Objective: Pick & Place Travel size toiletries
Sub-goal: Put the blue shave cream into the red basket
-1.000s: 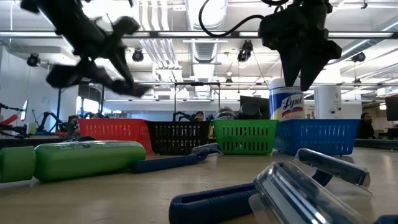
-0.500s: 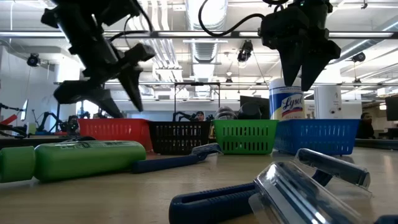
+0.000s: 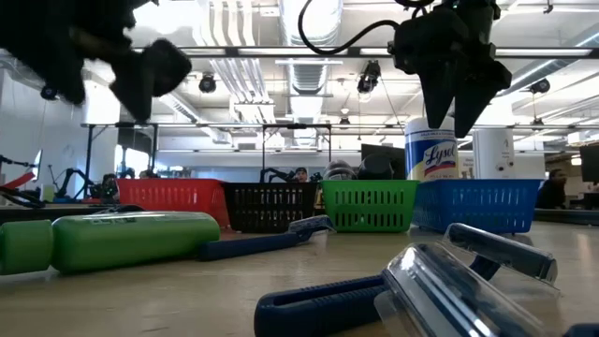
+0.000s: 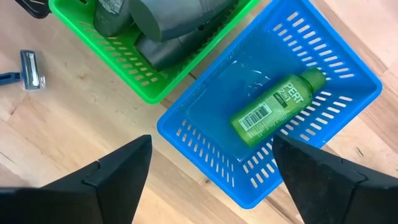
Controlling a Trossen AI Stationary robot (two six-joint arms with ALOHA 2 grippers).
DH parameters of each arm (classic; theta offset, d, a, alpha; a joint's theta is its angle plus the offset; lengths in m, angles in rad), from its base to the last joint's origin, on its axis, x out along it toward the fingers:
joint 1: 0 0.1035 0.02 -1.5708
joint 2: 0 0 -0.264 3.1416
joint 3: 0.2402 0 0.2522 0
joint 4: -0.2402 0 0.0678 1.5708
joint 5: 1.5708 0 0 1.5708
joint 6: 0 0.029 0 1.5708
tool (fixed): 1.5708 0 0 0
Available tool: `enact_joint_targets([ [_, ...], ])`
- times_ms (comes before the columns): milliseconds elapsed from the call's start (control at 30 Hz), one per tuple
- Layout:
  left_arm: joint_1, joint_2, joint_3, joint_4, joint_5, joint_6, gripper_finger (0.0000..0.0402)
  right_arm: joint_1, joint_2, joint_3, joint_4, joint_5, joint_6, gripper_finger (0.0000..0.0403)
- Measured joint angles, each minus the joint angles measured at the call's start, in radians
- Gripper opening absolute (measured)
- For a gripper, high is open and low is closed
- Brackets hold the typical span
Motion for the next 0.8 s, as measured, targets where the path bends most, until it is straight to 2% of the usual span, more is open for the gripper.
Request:
enact_joint_targets([
  [300, -0.004, 0.239, -0.002, 0.185, 0.007, 0.072, 0.0245, 0.000, 0.002, -0.002, -0.001, -0.012, 0.011, 0.0343],
  [400, -0.005, 0.281, -0.002, 0.201, 0.049, 0.055, 0.0245, 0.000, 0.002, -0.002, -0.002, -0.029, 0.018, 0.0342],
  [633, -0.006, 0.352, -0.001, 0.233, 0.055, 0.018, 0.0243, 0.000, 0.002, -0.004, -0.006, -0.029, 0.007, 0.0322],
  [700, -0.006, 0.364, -0.001, 0.230, 0.054, -0.007, 0.0233, 0.000, 0.002, -0.004, -0.007, -0.029, 0.004, 0.0316],
  [800, -0.006, 0.366, -0.001, 0.230, 0.051, -0.027, 0.0193, 0.000, 0.002, -0.006, -0.008, -0.029, 0.000, 0.0306],
])
